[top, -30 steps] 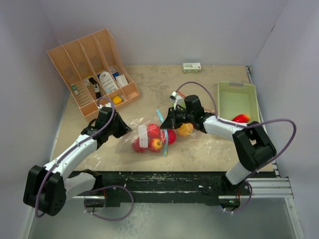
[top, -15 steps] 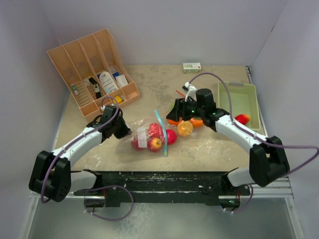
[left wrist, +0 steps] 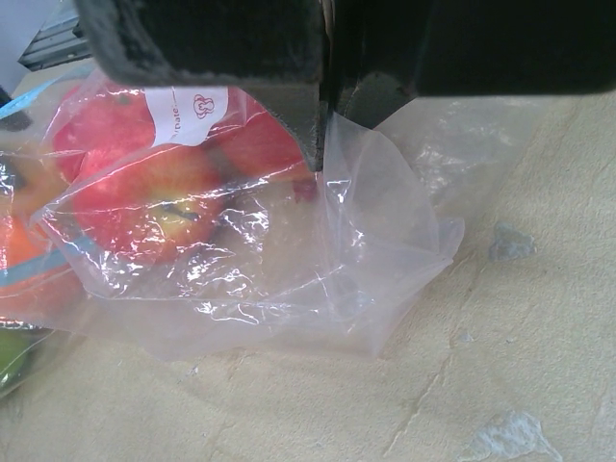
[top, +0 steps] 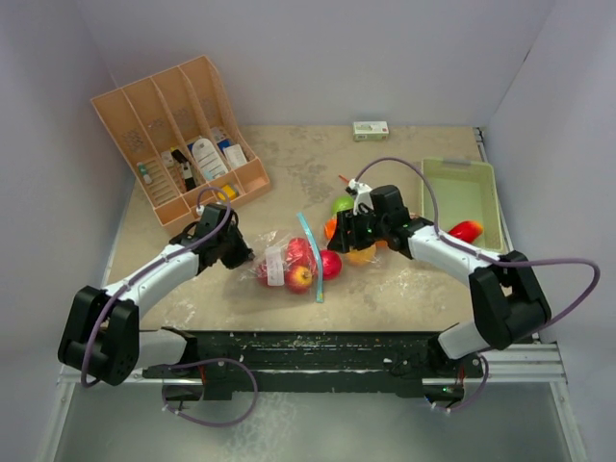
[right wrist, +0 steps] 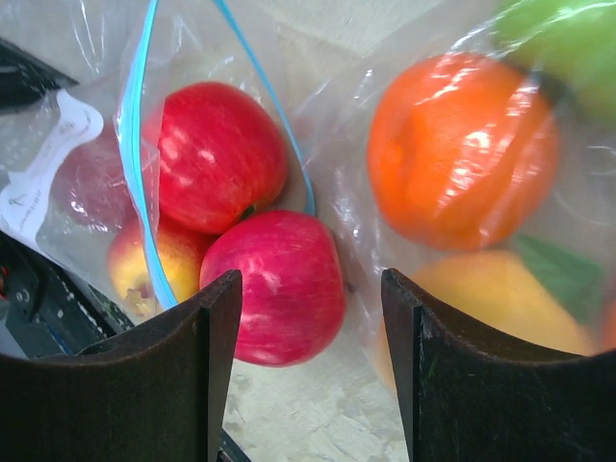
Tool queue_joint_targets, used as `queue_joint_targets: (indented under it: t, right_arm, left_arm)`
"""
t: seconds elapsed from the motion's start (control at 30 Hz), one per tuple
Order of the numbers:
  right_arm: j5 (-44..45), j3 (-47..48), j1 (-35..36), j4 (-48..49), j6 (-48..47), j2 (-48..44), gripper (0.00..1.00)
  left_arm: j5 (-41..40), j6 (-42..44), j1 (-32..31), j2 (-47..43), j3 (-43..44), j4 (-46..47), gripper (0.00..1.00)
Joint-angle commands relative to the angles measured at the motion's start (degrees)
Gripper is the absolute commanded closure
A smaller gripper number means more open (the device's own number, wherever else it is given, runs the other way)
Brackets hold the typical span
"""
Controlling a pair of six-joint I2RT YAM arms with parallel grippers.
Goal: Open the zip-top bag and remove the fake food
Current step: Pick up the fake fruit from the center of the board.
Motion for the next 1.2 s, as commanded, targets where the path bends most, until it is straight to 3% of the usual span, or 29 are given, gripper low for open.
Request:
queue_joint_targets:
  t: [0.0, 0.23, 0.67, 1.17]
  right_arm:
    - [0.11, 1.36, 2.27, -1.36, -3.56, 2.51, 0.38]
    - [0.26, -0.09, 4.54, -0.53, -4.16, 2.36, 0.34]
    - [1.72, -3.39, 5.92, -3.03, -5.72, 2.05, 0.11]
    - [5.38, -4.32, 6.46, -6.43, -5.0, 0.08, 0.08]
  left_arm:
    - [0.66, -0.5, 0.07, 0.33, 1.49, 1.82, 1.0]
    - [0.67, -0.55, 0.13, 0.57, 1.61, 1.53, 1.0]
    - [1.18, -1.13, 0.13, 0.04, -0.42, 2.29, 1.0]
    - [1.46, -1.2, 0.08, 0.34, -0.47, 3.09, 1.0]
